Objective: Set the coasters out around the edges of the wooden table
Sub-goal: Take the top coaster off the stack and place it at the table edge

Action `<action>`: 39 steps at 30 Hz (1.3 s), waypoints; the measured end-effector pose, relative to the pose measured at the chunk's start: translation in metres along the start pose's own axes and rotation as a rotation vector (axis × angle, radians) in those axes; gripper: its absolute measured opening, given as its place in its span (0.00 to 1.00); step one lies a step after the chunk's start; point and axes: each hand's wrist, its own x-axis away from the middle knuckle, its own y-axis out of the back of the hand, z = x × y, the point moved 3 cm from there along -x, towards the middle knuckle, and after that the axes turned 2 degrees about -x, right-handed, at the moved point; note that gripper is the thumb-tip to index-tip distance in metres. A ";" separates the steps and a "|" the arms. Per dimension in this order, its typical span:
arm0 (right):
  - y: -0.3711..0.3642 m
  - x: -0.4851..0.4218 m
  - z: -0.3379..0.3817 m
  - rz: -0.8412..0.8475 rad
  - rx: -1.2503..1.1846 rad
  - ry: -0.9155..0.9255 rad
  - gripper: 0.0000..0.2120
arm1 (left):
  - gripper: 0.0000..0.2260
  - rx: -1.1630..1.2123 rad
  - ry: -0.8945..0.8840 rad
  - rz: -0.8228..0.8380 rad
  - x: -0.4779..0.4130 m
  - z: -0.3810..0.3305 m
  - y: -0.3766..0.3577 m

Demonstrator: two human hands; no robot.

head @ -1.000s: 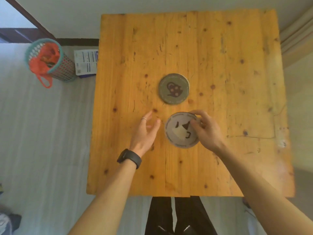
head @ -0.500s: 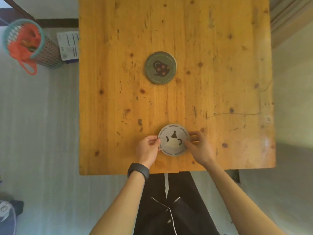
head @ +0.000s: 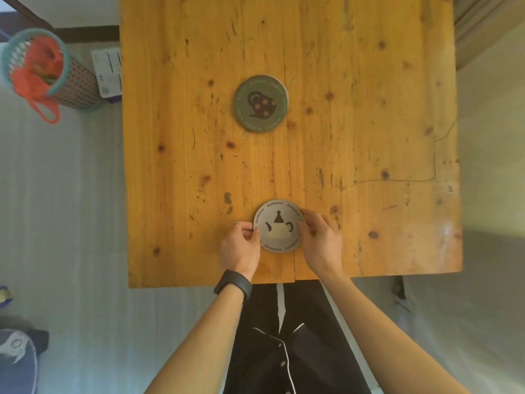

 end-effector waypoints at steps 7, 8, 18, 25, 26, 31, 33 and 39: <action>0.003 -0.002 0.002 -0.027 0.046 0.044 0.16 | 0.06 -0.001 -0.030 0.027 0.000 0.001 0.001; 0.004 -0.002 0.001 -0.026 0.052 0.044 0.16 | 0.06 0.006 -0.037 0.028 0.000 0.002 0.001; 0.004 0.001 -0.007 -0.100 0.016 -0.019 0.15 | 0.07 -0.004 -0.117 0.096 0.001 -0.005 0.000; 0.009 -0.001 -0.010 -0.093 0.007 -0.019 0.14 | 0.07 -0.002 -0.138 0.073 0.003 -0.007 -0.003; 0.009 -0.001 -0.010 -0.099 0.007 -0.017 0.14 | 0.07 -0.002 -0.140 0.074 0.003 -0.007 -0.004; 0.007 -0.001 -0.010 -0.133 0.023 -0.031 0.09 | 0.06 -0.024 -0.149 0.052 0.001 -0.005 -0.006; 0.009 -0.002 -0.009 -0.144 0.032 -0.033 0.07 | 0.07 -0.067 -0.168 0.044 0.002 -0.005 -0.007; 0.046 0.023 -0.004 -0.080 0.058 0.003 0.11 | 0.10 -0.103 -0.161 0.160 0.017 -0.007 -0.001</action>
